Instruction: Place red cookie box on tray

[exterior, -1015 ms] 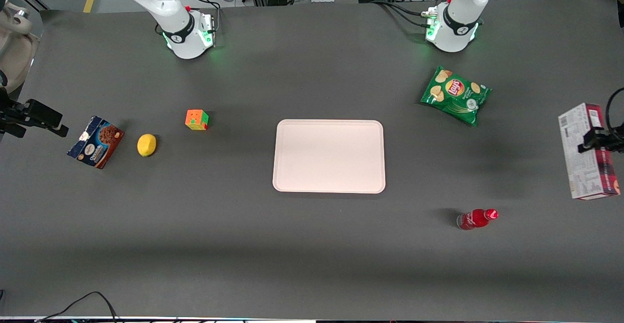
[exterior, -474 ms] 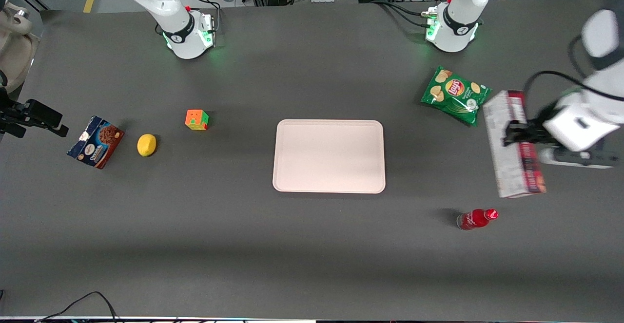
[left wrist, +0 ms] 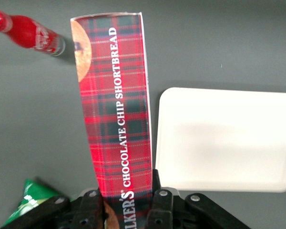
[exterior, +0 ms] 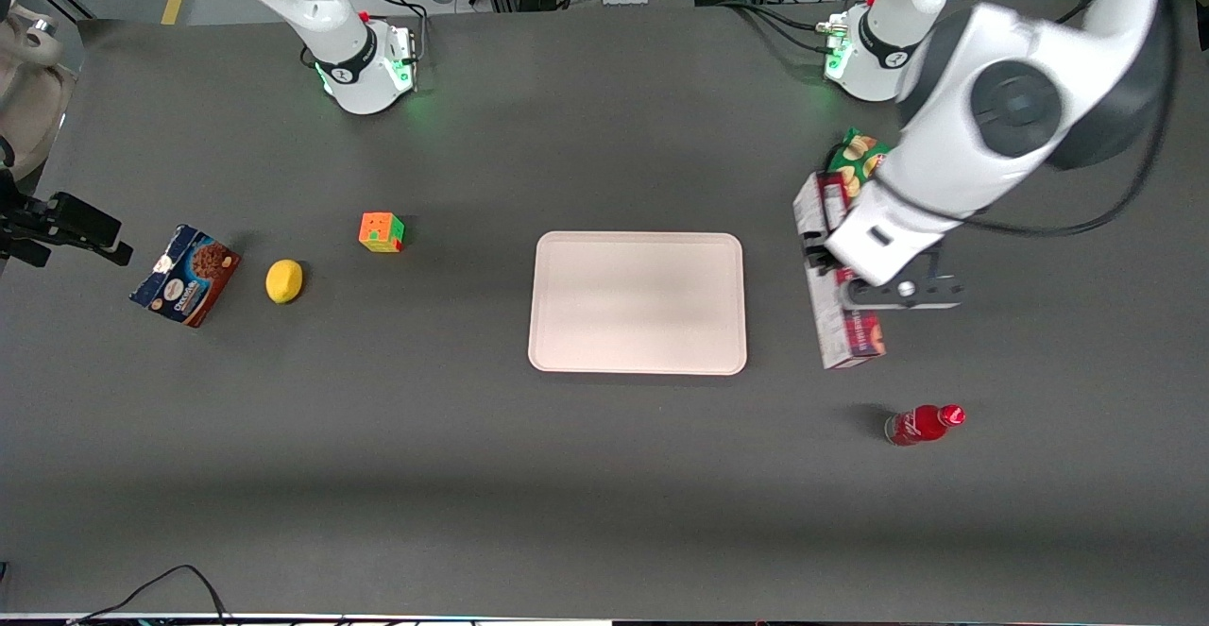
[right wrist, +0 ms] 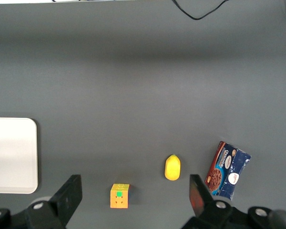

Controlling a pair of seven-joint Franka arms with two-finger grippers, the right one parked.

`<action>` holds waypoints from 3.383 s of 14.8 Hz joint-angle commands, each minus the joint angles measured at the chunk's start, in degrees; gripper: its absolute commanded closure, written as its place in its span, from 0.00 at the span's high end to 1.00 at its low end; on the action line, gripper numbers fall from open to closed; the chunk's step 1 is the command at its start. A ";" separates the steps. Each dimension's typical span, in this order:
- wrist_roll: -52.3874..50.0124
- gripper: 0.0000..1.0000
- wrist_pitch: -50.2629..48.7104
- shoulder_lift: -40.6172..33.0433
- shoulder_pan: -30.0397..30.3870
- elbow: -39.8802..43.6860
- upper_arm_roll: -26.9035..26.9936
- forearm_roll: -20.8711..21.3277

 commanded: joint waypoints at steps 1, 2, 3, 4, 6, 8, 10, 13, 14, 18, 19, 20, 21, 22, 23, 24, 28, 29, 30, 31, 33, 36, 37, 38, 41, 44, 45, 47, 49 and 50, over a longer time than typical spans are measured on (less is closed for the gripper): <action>-8.31 0.14 12.61 3.59 -2.06 -7.60 -2.21 3.55; -9.73 0.14 16.40 5.08 -2.94 -9.63 -2.74 3.98; -10.44 0.14 18.78 6.66 -3.56 -10.61 -3.01 4.68; -10.97 0.14 20.20 8.07 -4.26 -11.05 -3.36 5.04; -12.11 0.14 21.70 10.18 -5.32 -11.49 -4.15 5.30; -13.33 0.14 23.02 11.15 -5.85 -12.81 -5.29 5.39; -16.24 0.14 26.96 11.94 -6.28 -15.44 -6.43 5.74; -16.42 0.14 30.23 12.65 -6.55 -17.91 -6.44 7.85; -16.42 0.14 30.50 13.09 -6.64 -17.91 -6.44 7.94; -16.42 0.14 34.44 14.93 -6.64 -18.35 -6.09 8.73; -16.42 0.14 34.54 15.29 -6.64 -18.26 -6.00 8.82; -16.42 0.14 34.63 15.29 -6.64 -18.18 -5.91 9.60; -16.33 0.14 34.63 15.29 -6.55 -18.26 -5.39 10.48; -16.25 0.15 34.63 15.38 -6.55 -18.26 -5.21 10.84; -16.16 0.17 34.63 15.46 -6.55 -18.18 -5.12 11.02; -15.90 0.20 34.63 15.46 -6.55 -18.18 -4.86 10.93; -15.63 0.52 36.82 16.52 -6.64 -18.09 -3.89 11.02; -15.63 0.68 37.70 16.78 -6.55 -18.17 -3.80 11.02; -15.63 0.81 37.97 16.96 -6.55 -18.09 -3.80 11.02; -15.63 0.97 37.97 16.96 -6.55 -18.09 -3.71 10.93; -15.72 1.00 37.79 16.61 -6.55 -18.00 -3.71 10.93; -16.07 1.00 36.22 14.95 -6.46 -16.78 -3.71 10.84; -15.81 1.00 34.47 13.72 -6.29 -16.33 -3.71 10.32; -15.63 1.00 32.02 12.58 -6.11 -15.11 -3.71 10.32; -11.97 1.00 20.26 9.50 -4.28 -7.92 -3.71 9.88; 2.86 1.00 13.20 5.99 -2.25 -3.77 1.35 -0.19; 8.40 1.00 11.44 4.32 -2.16 -3.24 3.73 -2.23; 14.41 1.00 4.44 1.33 -0.67 -0.35 7.43 -2.87; 16.87 1.00 -4.36 -1.22 -0.05 3.69 11.30 -2.08; 19.24 1.00 -7.35 -2.28 0.04 5.36 13.23 -1.90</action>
